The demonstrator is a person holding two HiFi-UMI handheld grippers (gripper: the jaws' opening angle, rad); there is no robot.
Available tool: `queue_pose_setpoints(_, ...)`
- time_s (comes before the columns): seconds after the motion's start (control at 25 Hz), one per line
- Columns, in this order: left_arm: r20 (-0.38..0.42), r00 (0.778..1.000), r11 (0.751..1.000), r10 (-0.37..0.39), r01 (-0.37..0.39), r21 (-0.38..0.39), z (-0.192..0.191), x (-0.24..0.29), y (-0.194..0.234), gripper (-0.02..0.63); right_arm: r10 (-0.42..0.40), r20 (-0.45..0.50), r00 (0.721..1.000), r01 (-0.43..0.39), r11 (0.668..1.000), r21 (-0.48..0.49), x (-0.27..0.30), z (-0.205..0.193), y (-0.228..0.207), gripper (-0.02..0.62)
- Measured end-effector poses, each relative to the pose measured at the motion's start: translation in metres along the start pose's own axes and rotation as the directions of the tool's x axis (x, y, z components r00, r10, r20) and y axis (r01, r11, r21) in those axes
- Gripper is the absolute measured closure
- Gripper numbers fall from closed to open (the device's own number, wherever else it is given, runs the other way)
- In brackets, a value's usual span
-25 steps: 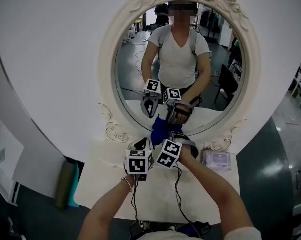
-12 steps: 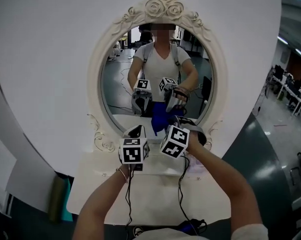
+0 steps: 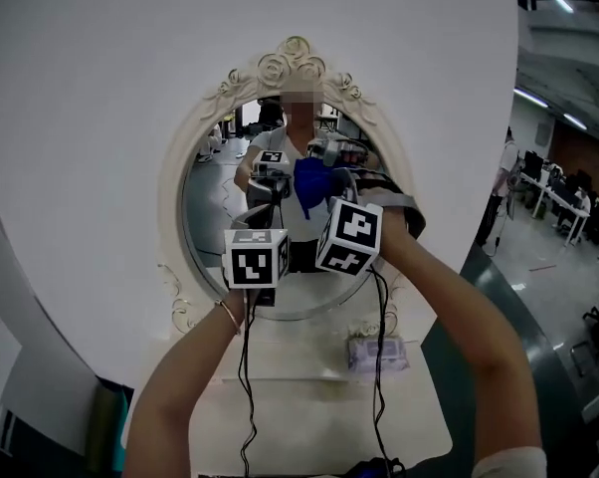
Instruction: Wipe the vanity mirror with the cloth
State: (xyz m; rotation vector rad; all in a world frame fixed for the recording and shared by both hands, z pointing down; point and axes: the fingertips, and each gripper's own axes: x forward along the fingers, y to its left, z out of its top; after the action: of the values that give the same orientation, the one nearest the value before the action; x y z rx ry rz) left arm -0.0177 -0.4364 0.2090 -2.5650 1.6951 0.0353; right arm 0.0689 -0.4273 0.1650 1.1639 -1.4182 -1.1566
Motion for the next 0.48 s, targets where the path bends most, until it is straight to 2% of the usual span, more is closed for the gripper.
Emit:
queue_pose_setpoints(0.2,0.064,0.998,1.0,0.011,-0.012,0.019,0.075,0.007,0.002,0.601,-0.122,0.005,0.993,0.122,0.987,-0.109,-0.006,0.01,-0.071,0.532)
queue_pose_setpoints(0.32,0.104,0.994,0.999,0.028,-0.033,0.042,0.104,0.006,0.005,0.6,-0.136,0.004,0.991,0.136,0.983,-0.126,-0.005,0.014,-0.088,0.532)
queue_pose_setpoints(0.48,0.127,0.991,0.997,0.028,-0.037,0.063,0.118,0.006,0.007,0.601,-0.151,0.006,0.988,0.151,0.98,-0.13,-0.005,0.015,-0.094,0.532)
